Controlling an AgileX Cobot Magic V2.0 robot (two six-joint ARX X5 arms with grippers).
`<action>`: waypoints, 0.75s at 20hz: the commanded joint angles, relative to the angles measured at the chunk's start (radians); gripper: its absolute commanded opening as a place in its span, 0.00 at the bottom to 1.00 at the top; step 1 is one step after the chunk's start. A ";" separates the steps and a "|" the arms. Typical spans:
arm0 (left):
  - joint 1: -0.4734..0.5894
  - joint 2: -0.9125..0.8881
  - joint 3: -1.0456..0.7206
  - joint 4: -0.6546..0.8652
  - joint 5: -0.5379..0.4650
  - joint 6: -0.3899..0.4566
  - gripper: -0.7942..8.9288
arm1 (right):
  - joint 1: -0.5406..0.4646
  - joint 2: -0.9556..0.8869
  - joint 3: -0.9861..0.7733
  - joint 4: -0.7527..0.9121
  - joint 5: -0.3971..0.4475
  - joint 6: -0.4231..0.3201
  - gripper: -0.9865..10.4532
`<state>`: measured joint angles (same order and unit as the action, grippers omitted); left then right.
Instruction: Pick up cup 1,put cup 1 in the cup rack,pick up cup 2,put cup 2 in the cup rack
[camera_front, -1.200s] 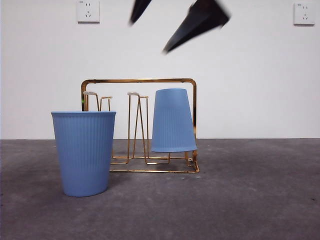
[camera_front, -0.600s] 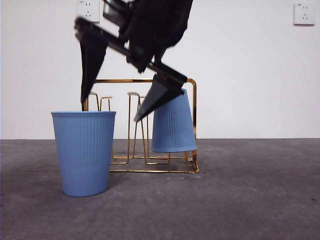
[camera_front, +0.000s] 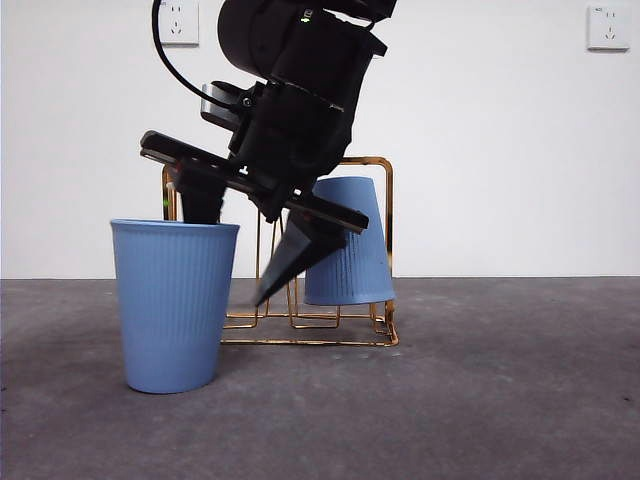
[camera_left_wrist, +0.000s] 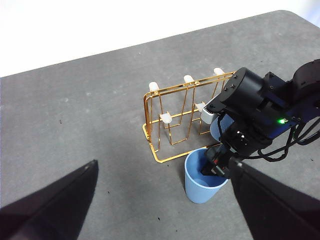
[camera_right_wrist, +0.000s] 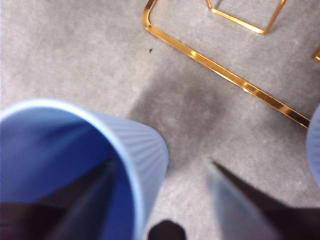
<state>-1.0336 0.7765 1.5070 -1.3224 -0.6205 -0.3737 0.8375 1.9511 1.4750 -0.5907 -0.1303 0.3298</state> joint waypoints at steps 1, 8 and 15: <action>-0.002 -0.002 -0.006 0.005 -0.001 0.011 0.53 | 0.007 0.014 -0.004 0.028 -0.001 0.005 0.10; -0.002 -0.003 -0.006 0.010 -0.001 0.000 0.53 | 0.023 -0.030 -0.004 0.037 -0.053 -0.040 0.08; -0.002 -0.004 -0.006 0.228 0.087 0.030 0.53 | 0.029 -0.417 -0.004 0.037 0.007 -0.105 0.08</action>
<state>-1.0336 0.7765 1.5066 -1.1042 -0.5339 -0.3622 0.8646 1.5433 1.4715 -0.5545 -0.1246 0.2470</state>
